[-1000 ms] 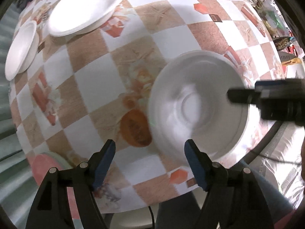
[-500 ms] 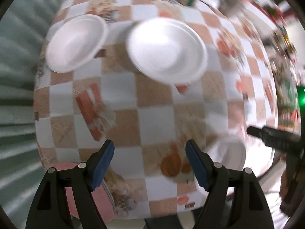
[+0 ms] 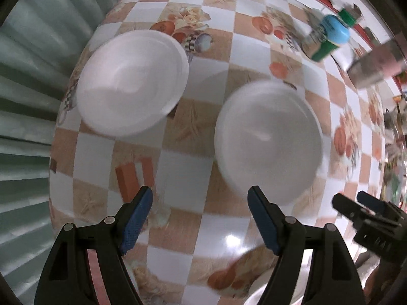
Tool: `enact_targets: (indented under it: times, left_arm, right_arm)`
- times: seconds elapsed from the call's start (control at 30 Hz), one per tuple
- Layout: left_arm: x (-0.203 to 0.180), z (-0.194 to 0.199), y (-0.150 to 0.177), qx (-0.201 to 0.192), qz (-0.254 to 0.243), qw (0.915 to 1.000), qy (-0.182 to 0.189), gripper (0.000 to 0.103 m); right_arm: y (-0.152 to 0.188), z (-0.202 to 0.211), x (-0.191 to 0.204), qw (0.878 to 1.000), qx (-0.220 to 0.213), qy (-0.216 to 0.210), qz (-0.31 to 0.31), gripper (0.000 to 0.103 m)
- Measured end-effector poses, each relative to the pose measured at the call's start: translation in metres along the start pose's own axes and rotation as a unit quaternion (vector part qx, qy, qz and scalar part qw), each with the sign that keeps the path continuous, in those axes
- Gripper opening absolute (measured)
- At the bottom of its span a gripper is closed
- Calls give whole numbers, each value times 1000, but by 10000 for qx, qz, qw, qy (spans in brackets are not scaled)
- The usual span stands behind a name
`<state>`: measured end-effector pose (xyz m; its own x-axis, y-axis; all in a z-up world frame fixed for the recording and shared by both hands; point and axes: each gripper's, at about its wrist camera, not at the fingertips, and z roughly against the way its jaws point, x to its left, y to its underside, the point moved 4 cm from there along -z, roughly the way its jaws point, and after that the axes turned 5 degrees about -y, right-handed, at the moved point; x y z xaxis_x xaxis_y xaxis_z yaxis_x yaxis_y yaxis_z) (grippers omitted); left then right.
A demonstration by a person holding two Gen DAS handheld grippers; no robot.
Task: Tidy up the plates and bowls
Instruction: 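Move both grippers to the rim of the next white foam plate, then close both grippers on the rim of the white foam plate, then lift the white plate with both grippers and carry it over the white stack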
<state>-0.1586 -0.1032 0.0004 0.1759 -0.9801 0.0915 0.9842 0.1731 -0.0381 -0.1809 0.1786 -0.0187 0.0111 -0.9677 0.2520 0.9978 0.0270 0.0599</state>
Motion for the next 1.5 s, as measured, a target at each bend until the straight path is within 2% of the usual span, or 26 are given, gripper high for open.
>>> enact_targets:
  times: [0.13,0.3,0.47,0.57,0.63,0.7,0.77,0.8,0.87,0.93,1.0,1.13,1.37,1.5]
  left_arm:
    - [-3,-17,-16,62,211,9997,-61,80]
    - [-9,-34,-28,125,250,9995,-163,80]
    - [-27,-44,-36,17,-188,9991,-389,80]
    - [-35,-51,-38,74,-361,9984,-431,66]
    - [-38,-57,-36,201,-366,9985,-349,52]
    - [-43,-58,-34,179,-389,9988,-240,46]
    - [-49,-57,-32,138,-534,9981,-263,39]
    - [-53,-57,-31,122,-612,9976,-292,38]
    - [-58,-56,-30,80,-690,9972,-290,37]
    - [-69,-54,-31,101,-719,9971,-224,36]
    - [-80,-56,-26,115,-822,9964,-185,35]
    - [-100,-55,-2,66,-1184,9926,-244,34]
    - [-120,-59,48,255,-1497,9884,-89,34]
    - [-130,-59,64,316,-1571,9871,-61,35]
  right_arm:
    - [-18,-20,28,9998,34,5,188,85]
    - [-40,-39,41,9998,56,-16,169,85]
    - [-59,-55,55,9996,83,-36,254,85]
    - [-63,-60,60,9994,110,-71,324,85]
    - [-64,-65,64,9992,133,-85,374,85]
    - [-64,-71,69,9989,185,-155,403,68]
    - [-60,-75,72,9986,225,-287,378,61]
    - [-61,-84,84,9984,197,-304,432,51]
    - [-59,-85,91,9972,202,-516,499,38]
    - [-56,-89,93,9967,280,-536,544,35]
    - [-52,-90,96,9958,297,-634,584,22]
    - [-32,-93,97,9946,457,-689,628,22]
    - [19,-100,87,9940,676,-645,573,22]
    - [47,-102,84,9935,788,-636,516,22]
